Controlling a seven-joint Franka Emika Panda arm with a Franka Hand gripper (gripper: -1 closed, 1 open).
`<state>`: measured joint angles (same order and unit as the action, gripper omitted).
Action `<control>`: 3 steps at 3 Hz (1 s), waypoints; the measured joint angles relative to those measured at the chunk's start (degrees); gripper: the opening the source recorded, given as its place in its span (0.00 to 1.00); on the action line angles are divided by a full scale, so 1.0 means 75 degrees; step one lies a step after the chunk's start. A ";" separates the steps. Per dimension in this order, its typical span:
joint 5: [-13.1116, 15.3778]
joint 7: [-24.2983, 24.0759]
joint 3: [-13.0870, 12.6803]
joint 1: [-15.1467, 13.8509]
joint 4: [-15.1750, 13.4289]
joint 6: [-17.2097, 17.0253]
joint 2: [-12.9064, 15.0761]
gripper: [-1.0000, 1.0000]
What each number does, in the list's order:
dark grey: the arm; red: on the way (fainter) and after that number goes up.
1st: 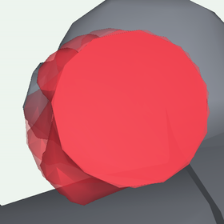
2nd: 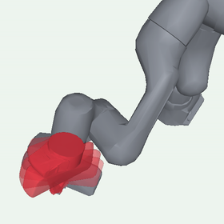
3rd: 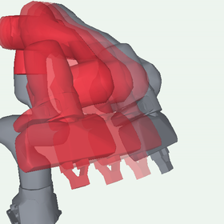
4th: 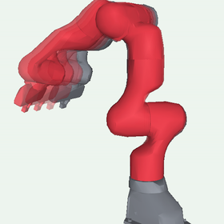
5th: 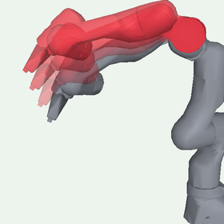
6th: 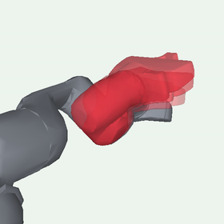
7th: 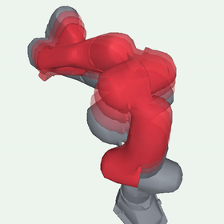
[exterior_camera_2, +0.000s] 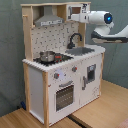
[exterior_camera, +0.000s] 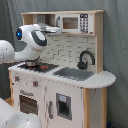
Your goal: Play with the kitchen
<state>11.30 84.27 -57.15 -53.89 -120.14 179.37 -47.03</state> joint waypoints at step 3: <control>-0.0001 0.0068 -0.1105 -0.1644 0.1181 -0.0389 0.0184 1.00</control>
<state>11.29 84.78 -65.43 -66.22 -111.28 176.46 -45.65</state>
